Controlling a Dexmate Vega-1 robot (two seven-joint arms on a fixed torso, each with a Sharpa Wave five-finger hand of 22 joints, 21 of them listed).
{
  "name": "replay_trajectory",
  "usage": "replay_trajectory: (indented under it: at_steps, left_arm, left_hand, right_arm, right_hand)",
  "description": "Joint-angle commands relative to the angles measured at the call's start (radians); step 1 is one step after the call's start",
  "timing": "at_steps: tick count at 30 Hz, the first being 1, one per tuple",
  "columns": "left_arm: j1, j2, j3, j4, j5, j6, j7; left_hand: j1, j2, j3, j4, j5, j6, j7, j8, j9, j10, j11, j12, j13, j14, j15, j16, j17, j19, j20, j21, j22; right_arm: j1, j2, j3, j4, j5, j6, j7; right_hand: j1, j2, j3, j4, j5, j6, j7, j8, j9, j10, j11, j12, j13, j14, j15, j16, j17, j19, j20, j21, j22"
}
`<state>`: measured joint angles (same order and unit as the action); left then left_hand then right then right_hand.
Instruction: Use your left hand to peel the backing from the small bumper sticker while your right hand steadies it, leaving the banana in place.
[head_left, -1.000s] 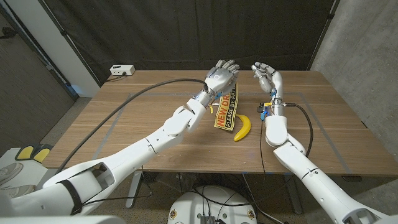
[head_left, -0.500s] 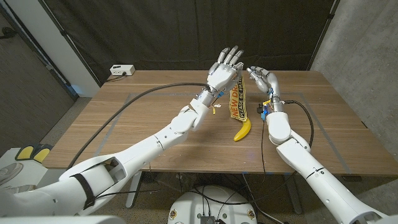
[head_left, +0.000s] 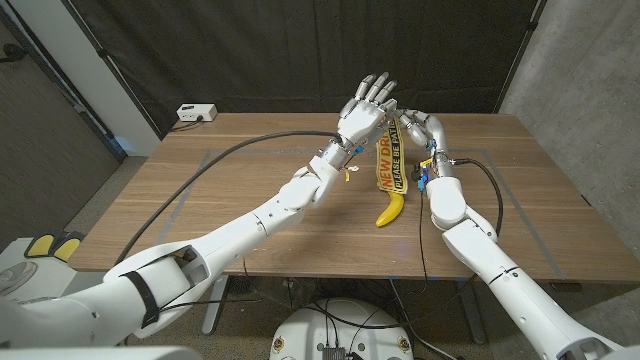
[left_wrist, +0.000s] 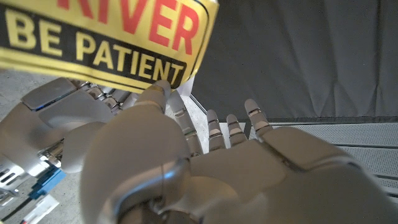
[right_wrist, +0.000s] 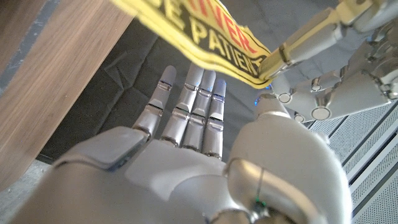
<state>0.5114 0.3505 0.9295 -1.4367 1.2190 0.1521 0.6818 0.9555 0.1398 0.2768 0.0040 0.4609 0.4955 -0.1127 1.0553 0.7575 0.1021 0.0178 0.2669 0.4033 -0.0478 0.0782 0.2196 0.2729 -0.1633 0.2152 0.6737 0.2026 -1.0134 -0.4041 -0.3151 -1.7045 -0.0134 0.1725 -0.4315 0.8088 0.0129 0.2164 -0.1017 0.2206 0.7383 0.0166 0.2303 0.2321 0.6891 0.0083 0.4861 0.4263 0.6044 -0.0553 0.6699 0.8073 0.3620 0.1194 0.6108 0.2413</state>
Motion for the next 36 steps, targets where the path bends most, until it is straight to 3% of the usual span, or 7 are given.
replay_trajectory:
  at_steps: [1, 8, 14, 21, 26, 31, 36]
  left_arm:
    - [-0.033, 0.016, 0.013, -0.008, -0.012, -0.050, -0.083]
    - [-0.041, 0.015, 0.013, -0.004, -0.011, -0.055, -0.096]
    - [-0.055, 0.008, 0.018, 0.011, -0.006, -0.064, -0.094]
    - [-0.072, -0.004, 0.023, 0.033, -0.013, -0.083, -0.095]
    - [-0.078, -0.012, 0.027, 0.048, -0.011, -0.089, -0.082]
    - [-0.077, -0.016, 0.026, 0.052, -0.006, -0.082, -0.065]
    - [-0.074, -0.019, 0.029, 0.053, 0.007, -0.069, -0.056]
  left_hand:
    - [-0.003, 0.002, -0.002, 0.002, 0.005, 0.091, -0.065, 0.001, 0.000, 0.007, -0.001, 0.007, 0.002, 0.007, -0.002, 0.004, 0.001, 0.009, 0.003, 0.007, 0.002]
    - [-0.001, 0.001, -0.003, 0.002, 0.006, 0.092, -0.065, 0.000, -0.001, 0.011, -0.001, 0.008, 0.002, 0.008, -0.001, 0.005, 0.000, 0.015, 0.003, 0.009, 0.002]
    - [0.000, 0.001, -0.005, 0.002, 0.008, 0.088, -0.065, 0.003, 0.005, 0.014, -0.008, 0.008, 0.002, 0.009, -0.004, 0.006, 0.000, 0.024, 0.003, 0.011, 0.002]
    - [0.002, 0.002, -0.007, 0.003, 0.009, 0.086, -0.066, 0.003, 0.006, 0.016, -0.011, 0.008, 0.002, 0.011, -0.004, 0.007, -0.001, 0.033, 0.002, 0.014, 0.002]
    - [0.002, 0.002, -0.008, 0.004, 0.010, 0.084, -0.067, 0.004, 0.009, 0.016, -0.014, 0.008, 0.002, 0.013, -0.005, 0.009, -0.001, 0.039, 0.002, 0.015, 0.002]
    - [0.003, 0.001, -0.010, 0.004, 0.010, 0.086, -0.069, 0.003, 0.007, 0.020, -0.017, 0.009, 0.002, 0.016, -0.007, 0.011, -0.002, 0.043, 0.002, 0.017, 0.002]
    - [0.004, 0.002, -0.011, 0.005, 0.011, 0.084, -0.068, 0.005, 0.011, 0.024, -0.016, 0.010, 0.002, 0.018, -0.007, 0.011, -0.002, 0.047, 0.002, 0.018, 0.002]
  right_arm:
    - [0.023, 0.012, 0.002, 0.029, 0.041, 0.040, 0.053]
    - [0.050, 0.005, 0.004, 0.066, 0.082, 0.079, 0.117]
    - [0.062, -0.011, 0.003, 0.062, 0.095, 0.052, 0.162]
    - [0.068, -0.041, -0.004, 0.038, 0.059, 0.013, 0.186]
    - [0.074, -0.047, -0.005, 0.039, 0.048, 0.012, 0.193]
    - [0.074, -0.048, -0.006, 0.031, 0.029, 0.009, 0.179]
    - [0.075, -0.049, -0.012, 0.037, -0.009, 0.032, 0.149]
  right_hand:
    - [-0.033, -0.013, -0.016, 0.011, 0.004, 0.008, 0.005, 0.006, 0.000, 0.008, 0.006, 0.004, 0.000, 0.008, -0.023, 0.005, 0.001, 0.005, 0.001, 0.005, -0.001]
    - [-0.135, -0.028, -0.065, 0.060, 0.003, -0.007, 0.020, -0.011, -0.004, -0.011, 0.021, -0.004, -0.001, -0.002, -0.007, -0.004, 0.003, -0.005, 0.009, 0.006, -0.008]
    - [-0.117, -0.040, -0.066, 0.045, 0.009, -0.010, 0.020, -0.015, -0.006, -0.018, 0.019, -0.005, 0.002, -0.010, -0.008, -0.006, 0.006, -0.011, 0.013, 0.006, -0.010]
    - [0.067, 0.015, -0.008, -0.040, 0.050, 0.095, -0.028, 0.010, -0.011, 0.079, -0.035, 0.051, 0.028, 0.029, -0.061, 0.054, 0.062, -0.002, -0.014, 0.022, -0.017]
    - [0.127, 0.051, 0.015, -0.055, 0.053, 0.145, -0.039, 0.019, -0.012, 0.112, -0.050, 0.081, 0.049, 0.047, -0.086, 0.085, 0.097, 0.000, -0.026, 0.031, -0.019]
    - [0.244, 0.102, 0.063, -0.073, 0.026, 0.317, -0.049, 0.067, -0.011, 0.242, -0.073, 0.185, 0.107, 0.107, -0.125, 0.138, 0.156, 0.001, -0.057, 0.051, -0.021]
    - [0.287, 0.108, 0.081, -0.076, 0.008, 0.351, -0.010, 0.081, 0.001, 0.279, -0.057, 0.229, 0.140, 0.130, -0.118, 0.153, 0.183, 0.001, -0.068, 0.063, -0.021]
